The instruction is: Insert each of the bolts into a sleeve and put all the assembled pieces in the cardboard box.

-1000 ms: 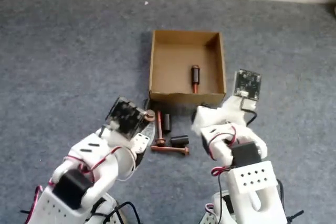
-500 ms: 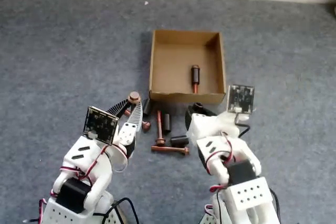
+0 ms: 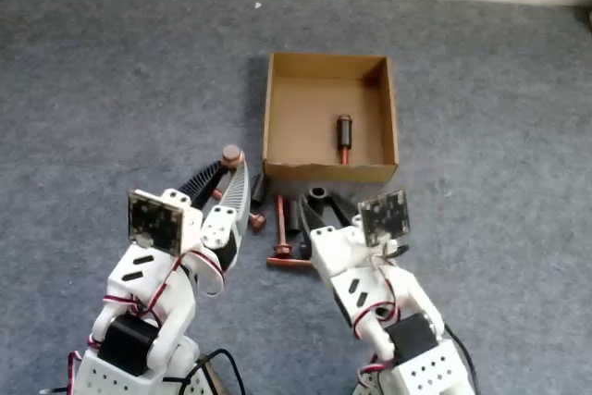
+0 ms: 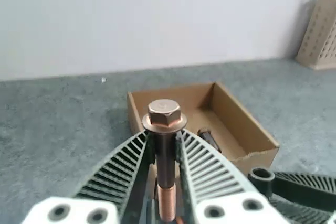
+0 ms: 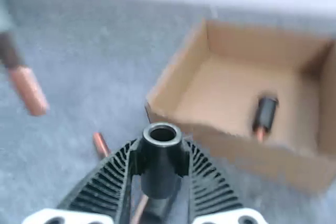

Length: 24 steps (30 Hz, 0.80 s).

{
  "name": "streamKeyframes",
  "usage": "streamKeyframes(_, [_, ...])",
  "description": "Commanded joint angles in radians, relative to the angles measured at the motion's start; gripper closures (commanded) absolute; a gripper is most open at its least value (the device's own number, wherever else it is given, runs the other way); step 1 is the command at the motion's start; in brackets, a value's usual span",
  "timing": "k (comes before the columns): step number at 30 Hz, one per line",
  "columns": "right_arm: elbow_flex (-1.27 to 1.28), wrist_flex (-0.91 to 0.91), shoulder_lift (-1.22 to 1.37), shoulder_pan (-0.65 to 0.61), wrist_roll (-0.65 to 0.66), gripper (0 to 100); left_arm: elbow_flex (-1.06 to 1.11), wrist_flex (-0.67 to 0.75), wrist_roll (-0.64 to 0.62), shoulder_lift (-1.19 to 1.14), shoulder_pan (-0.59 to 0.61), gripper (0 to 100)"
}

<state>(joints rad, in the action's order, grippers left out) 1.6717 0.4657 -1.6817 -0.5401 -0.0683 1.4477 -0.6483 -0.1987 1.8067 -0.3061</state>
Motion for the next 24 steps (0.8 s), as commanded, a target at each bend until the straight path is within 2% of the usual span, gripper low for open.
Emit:
streamKeyframes(1, [0.064, -0.045, -0.125, -0.054, 0.060, 99.4, -0.015, 0.129, -0.015, 0.008, -0.001, 100])
streamKeyframes(8, [0.108, -0.088, -0.151, -0.084, 0.089, 99.4, -0.016, 0.232, -0.216, 0.007, -0.005, 100])
streamKeyframes(17, [0.108, -0.094, -0.148, -0.084, 0.098, 99.4, -0.018, 0.261, -0.215, 0.001, -0.200, 100])
streamKeyframes(21, [0.108, -0.091, -0.147, -0.084, 0.215, 99.4, -0.024, 0.279, -0.213, -0.001, -0.220, 100])
streamKeyframes(24, [0.108, -0.091, -0.148, -0.085, 0.229, 99.4, -0.019, 0.279, -0.213, -0.001, -0.219, 100])
